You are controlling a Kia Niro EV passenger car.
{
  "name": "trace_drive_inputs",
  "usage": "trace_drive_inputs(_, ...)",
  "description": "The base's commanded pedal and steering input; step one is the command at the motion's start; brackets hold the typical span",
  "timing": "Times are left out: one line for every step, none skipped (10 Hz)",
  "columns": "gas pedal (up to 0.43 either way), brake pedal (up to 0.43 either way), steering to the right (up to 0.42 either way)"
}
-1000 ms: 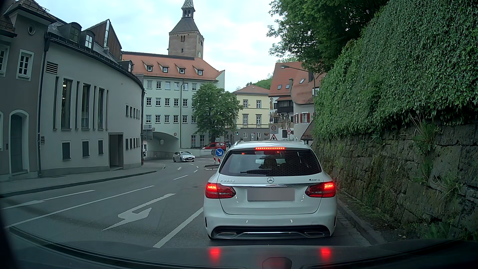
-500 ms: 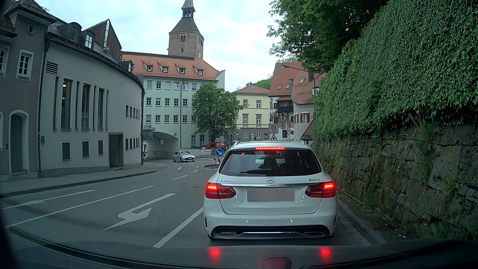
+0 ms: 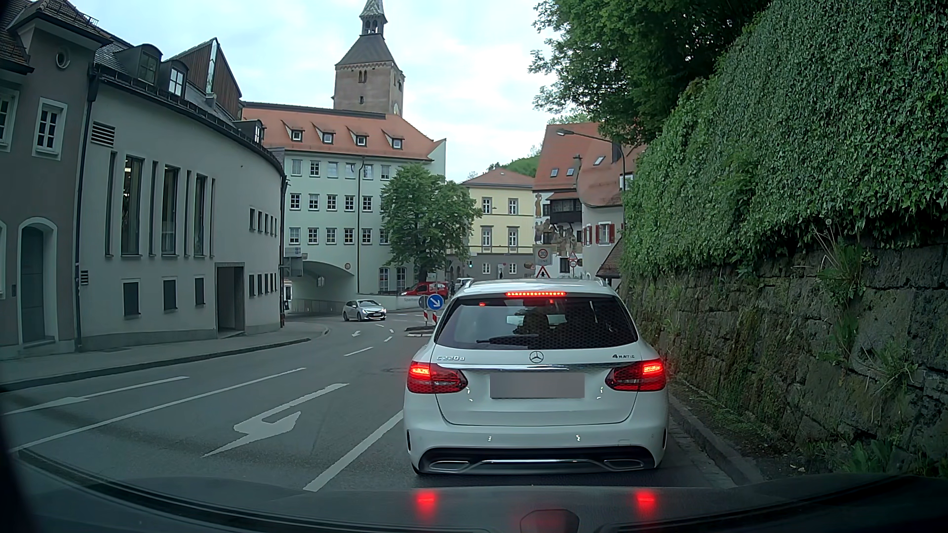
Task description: Follow the waypoints while adhering to traffic rules and regulations
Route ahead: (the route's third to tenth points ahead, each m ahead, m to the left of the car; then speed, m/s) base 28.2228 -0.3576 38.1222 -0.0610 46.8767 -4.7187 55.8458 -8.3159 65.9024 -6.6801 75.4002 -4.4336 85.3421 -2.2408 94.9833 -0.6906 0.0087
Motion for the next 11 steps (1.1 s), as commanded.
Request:
trace_drive_inputs(0.000,0.207,0.043)
trace_drive_inputs(0.000,0.207,0.043)
trace_drive_inputs(0.000,0.201,0.043)
trace_drive_inputs(0.000,0.207,0.043)
trace_drive_inputs(0.000,0.207,0.043)
trace_drive_inputs(0.000,0.207,0.043)
trace_drive_inputs(0.000,0.207,0.043)
trace_drive_inputs(0.000,0.207,0.043)
trace_drive_inputs(0.000,0.207,0.043)
trace_drive_inputs(0.000,0.207,0.043)
trace_drive_inputs(0.000,0.207,0.043)
